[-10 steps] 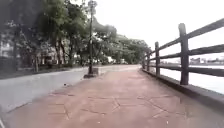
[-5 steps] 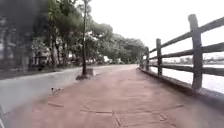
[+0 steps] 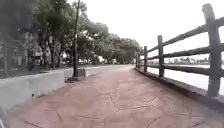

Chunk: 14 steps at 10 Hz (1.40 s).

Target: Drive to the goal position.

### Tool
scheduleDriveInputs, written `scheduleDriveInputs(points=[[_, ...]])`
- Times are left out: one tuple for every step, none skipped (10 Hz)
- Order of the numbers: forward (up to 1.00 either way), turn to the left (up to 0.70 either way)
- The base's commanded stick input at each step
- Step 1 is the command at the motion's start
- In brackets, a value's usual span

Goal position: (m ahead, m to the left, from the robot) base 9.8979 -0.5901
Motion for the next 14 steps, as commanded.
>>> scheduleDriveInputs(points=[[1.00, 0.00], [1.00, 0.00], [1.00, 0.00], [1.00, 0.00], [1.00, 0.00], [1.00, 0.00], [1.00, 0.00], [1.00, 0.00], [1.00, 0.00], [1.00, 0.00], [1.00, 0.00], [1.00, 0.00], [1.00, 0.00], [1.00, 0.00]])
